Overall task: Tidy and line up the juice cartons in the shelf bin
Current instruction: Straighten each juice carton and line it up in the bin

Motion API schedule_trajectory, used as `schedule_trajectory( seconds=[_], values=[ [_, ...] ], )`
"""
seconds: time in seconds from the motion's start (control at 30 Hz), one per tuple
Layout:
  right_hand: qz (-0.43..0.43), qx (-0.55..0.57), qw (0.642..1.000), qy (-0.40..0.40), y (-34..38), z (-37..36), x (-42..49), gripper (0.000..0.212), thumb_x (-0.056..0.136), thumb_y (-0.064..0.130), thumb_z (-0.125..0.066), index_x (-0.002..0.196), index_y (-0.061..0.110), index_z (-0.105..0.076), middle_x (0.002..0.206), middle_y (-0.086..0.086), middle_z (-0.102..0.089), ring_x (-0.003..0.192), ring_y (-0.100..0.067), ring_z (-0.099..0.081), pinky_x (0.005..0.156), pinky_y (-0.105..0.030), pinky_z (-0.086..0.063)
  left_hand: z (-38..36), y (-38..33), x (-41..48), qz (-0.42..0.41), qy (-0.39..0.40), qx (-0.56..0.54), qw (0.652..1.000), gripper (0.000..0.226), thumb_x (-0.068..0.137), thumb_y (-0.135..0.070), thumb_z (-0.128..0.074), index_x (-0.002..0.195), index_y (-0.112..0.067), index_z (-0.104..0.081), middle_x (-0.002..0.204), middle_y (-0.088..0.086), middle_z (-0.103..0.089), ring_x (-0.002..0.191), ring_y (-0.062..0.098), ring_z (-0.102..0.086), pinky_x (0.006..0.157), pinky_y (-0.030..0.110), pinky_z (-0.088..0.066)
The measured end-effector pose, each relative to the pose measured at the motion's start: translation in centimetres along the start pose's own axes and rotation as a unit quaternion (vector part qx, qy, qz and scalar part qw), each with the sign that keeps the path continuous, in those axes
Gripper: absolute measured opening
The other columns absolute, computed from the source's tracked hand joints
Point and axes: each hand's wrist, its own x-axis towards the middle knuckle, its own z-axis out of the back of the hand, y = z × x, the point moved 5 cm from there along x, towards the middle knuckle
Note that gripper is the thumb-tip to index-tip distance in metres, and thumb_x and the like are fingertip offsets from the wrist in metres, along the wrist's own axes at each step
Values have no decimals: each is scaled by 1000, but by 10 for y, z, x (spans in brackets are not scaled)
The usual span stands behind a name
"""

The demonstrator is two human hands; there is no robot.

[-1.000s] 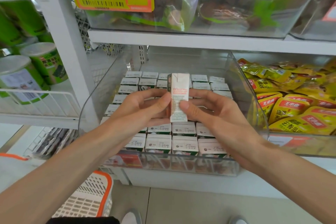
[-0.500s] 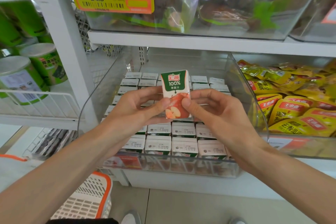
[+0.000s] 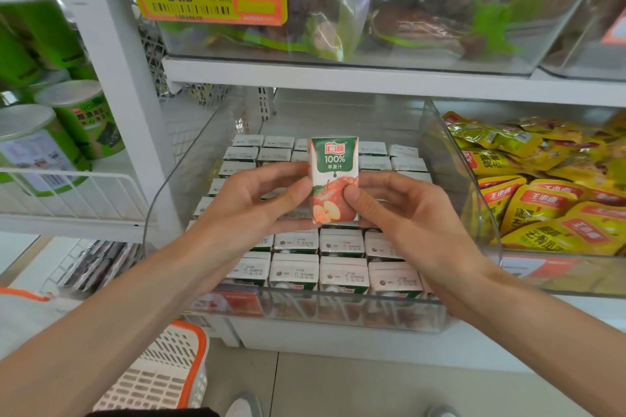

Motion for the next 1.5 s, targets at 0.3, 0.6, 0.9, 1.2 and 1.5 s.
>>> schedule_trajectory(
  seconds=[0.3, 0.6, 0.9, 1.2, 1.5],
  values=[
    [-17, 18, 998, 57, 6, -10, -4, 36, 85, 33, -82, 116, 19, -70, 105, 3, -82, 102, -9, -77, 94, -23, -59, 2, -3, 0, -21, -12, 37, 999, 51, 76, -35, -81, 126, -27, -71, 118, -2, -76, 109, 17, -75, 81, 24, -62],
    [2, -33, 996, 80, 5, -10, 0, 44, 87, 28, -83, 130, 23, -73, 112, -1, -79, 110, -10, -74, 98, -18, -56, -3, -4, -1, -5, 11, 94, 995, 61, 76, -51, -78, 132, -29, -67, 123, -11, -76, 116, 6, -71, 104, 31, -52],
    [5, -1, 998, 57, 4, -7, 1, 39, 85, 25, -83, 122, 19, -71, 110, -1, -81, 107, -13, -76, 97, -22, -58, -1, -1, 0, 3, 2, 60, 998, 64, 75, -50, -80, 132, -23, -68, 120, -4, -78, 109, 16, -76, 96, 21, -56],
    [33, -32, 998, 39, 4, -5, 1, 29, 89, 26, -81, 117, 23, -75, 115, 3, -78, 104, -13, -77, 93, -25, -60, -2, -3, -1, 6, -9, 68, 998, 60, 79, -49, -79, 132, -23, -68, 120, -4, -78, 108, 17, -77, 106, 40, -52],
    [16, 30, 996, 78, 4, -6, 2, 26, 94, 30, -76, 118, 20, -79, 114, 0, -81, 113, -16, -75, 101, -31, -56, 4, -2, 1, -18, -33, 76, 996, 39, 85, -24, -76, 124, -23, -69, 115, -5, -78, 109, 15, -75, 92, 27, -61]
  ],
)
